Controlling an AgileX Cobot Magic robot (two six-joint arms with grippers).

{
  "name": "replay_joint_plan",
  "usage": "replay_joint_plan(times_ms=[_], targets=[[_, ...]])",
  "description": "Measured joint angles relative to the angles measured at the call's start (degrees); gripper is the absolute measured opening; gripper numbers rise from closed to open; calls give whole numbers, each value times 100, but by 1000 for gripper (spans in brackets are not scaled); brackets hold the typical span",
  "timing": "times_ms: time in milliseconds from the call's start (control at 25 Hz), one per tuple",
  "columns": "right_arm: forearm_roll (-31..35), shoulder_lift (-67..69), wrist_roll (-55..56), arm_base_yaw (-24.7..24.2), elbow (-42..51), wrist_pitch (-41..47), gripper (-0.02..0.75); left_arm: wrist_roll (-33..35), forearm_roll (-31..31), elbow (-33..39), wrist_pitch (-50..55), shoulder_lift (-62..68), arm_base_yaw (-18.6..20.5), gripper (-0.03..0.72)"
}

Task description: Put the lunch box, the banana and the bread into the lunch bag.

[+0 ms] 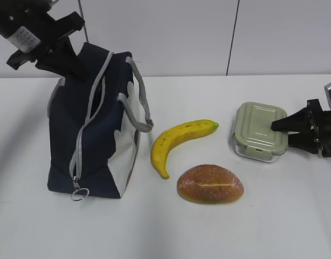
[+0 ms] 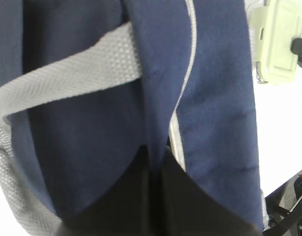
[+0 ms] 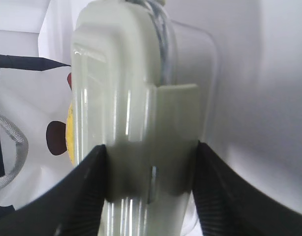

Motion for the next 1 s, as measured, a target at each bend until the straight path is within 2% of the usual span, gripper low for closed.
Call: replay_joint_plan(times_ms=[360, 800, 1000], targets=[[-72, -537, 568, 134, -307, -125, 375, 5, -319, 0, 0, 0, 0, -3], [-968, -1427, 2678, 1400, -1631, 57, 375, 5, -465, 0, 0, 0, 0, -3], [-1108, -1752, 3512, 1997, -2401, 195, 375, 5, -465, 0, 0, 0, 0, -3]])
